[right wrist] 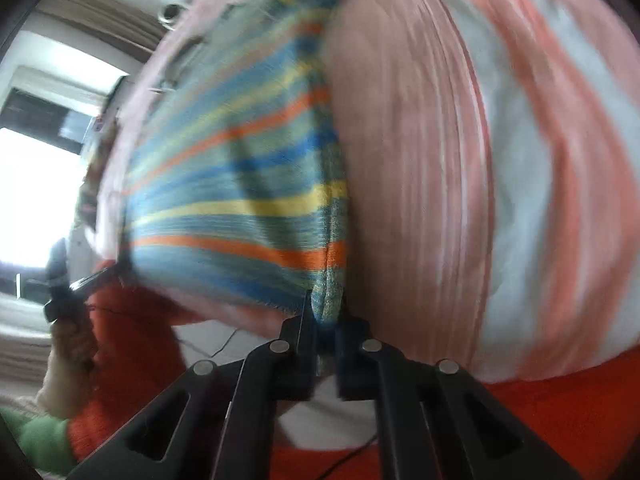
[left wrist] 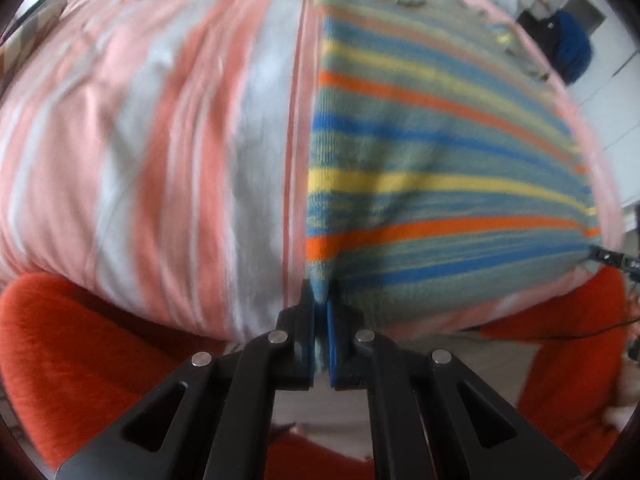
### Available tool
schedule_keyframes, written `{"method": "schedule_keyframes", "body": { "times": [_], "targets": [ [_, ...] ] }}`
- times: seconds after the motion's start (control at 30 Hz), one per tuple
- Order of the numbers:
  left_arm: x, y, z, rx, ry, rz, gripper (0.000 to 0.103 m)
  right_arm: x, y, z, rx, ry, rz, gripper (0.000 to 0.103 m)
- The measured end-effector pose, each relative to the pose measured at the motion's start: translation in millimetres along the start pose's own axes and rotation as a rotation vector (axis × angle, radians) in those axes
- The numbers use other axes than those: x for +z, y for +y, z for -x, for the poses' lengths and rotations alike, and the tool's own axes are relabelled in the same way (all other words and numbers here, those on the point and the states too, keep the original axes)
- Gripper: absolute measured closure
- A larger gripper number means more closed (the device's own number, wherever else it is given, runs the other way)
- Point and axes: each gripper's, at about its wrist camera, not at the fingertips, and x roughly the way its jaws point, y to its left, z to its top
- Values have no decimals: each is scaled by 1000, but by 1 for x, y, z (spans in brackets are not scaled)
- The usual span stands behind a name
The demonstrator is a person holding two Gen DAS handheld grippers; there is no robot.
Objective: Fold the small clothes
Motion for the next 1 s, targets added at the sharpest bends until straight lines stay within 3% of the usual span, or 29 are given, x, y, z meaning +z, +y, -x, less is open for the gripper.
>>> {"method": "schedule_keyframes", "body": {
  "times": [0.27,0.43,0.63,0.7,0.87,1.0],
  "targets": [
    [-4,-3,0,32,-14,-8,100,-5,-11,-3,27,-49,-53,98],
    [-5,-23,-7,45,-29,-16,98,-6,-4,-5,-2,-58,-31,97],
    [-12,-23,-1,42,-35,-22,96,-9,-2,-3,-8,-76,-35,87],
    [-15,-23,2,49,-38,-27,90,-10,-1,-1,-19,-81,-32,82],
    [-23,-32,16,82,-65,-52,58,-13,3,6,-71,-76,-24,69],
    [-31,-41,37,58,-104,-63,46,-19,4,19,-149,-79,-1,64]
  ]
}}
